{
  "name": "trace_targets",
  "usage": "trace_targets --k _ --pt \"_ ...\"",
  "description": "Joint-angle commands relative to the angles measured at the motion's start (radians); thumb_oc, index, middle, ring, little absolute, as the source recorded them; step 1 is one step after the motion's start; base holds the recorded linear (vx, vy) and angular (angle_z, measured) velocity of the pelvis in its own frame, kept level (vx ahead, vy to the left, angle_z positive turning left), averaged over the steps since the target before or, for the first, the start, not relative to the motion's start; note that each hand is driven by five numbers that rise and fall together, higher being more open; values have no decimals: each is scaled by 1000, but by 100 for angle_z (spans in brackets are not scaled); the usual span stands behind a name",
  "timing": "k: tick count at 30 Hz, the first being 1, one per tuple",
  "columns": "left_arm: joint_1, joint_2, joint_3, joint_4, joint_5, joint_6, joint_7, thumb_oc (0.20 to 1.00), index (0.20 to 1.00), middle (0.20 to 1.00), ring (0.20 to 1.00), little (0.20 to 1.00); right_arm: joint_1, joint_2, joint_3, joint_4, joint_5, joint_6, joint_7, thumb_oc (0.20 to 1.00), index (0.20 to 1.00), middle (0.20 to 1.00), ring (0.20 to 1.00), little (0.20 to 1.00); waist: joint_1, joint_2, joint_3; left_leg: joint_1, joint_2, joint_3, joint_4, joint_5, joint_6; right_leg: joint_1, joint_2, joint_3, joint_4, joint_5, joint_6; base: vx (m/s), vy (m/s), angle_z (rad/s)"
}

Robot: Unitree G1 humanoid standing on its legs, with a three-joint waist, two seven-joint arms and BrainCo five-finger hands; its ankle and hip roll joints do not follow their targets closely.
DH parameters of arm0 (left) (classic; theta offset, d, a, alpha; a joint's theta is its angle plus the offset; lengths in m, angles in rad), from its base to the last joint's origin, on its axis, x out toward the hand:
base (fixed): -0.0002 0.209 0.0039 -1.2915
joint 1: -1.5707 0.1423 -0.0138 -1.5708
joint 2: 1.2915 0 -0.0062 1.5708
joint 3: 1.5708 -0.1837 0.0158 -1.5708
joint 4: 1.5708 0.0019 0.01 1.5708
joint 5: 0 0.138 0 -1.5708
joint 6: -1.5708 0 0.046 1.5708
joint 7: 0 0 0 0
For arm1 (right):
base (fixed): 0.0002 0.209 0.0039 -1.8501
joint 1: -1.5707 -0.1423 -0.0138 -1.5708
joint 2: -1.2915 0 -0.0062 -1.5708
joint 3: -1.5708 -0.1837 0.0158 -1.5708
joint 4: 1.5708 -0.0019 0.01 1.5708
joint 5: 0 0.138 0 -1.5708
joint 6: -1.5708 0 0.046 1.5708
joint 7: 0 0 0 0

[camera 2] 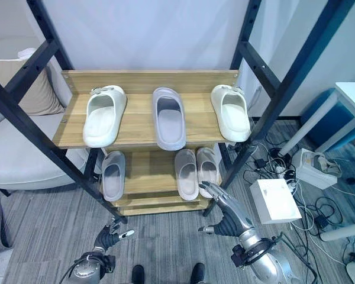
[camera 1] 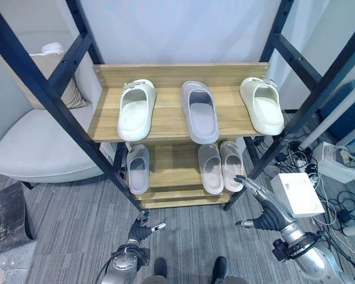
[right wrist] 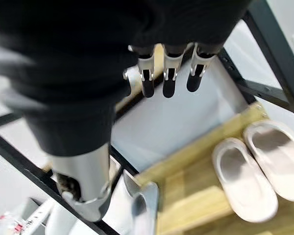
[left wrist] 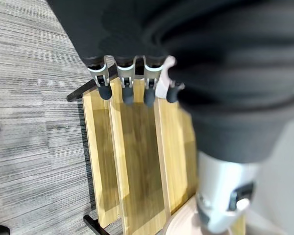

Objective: Arrange the slippers neatly on the shoe rack.

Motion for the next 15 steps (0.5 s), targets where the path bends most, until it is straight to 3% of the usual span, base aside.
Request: trace_targets --k 1,8,15 --pt "-64 4 -15 61 21 -59 24 1000 1000 1000 1000 1000 -148 -72 -33 -76 -14 -65 -97 1000 1000 1000 1000 1000 2 -11 -7 -21 -43 -38 -5 -32 -8 82 19 -19 2 -132 52 0 0 0" --pt "-55 1 -62 60 -8 -73 41 1000 1000 1000 1000 1000 -486 -41 -67 -34 -147 -4 -356 1000 1000 1000 1000 1000 40 -5 -24 -15 -46 -50 -8 -35 -4 86 14 -34 2 -127 52 1 12 3" --pt "-47 5 -91 64 -19 -66 41 1000 1000 1000 1000 1000 -734 55 -42 122 -142 70 -437 1000 1000 1000 1000 1000 102 -16 -29 -10 -54 -77 -7 -42 -1 103 9 -61 2 -124 51 21 23 13"
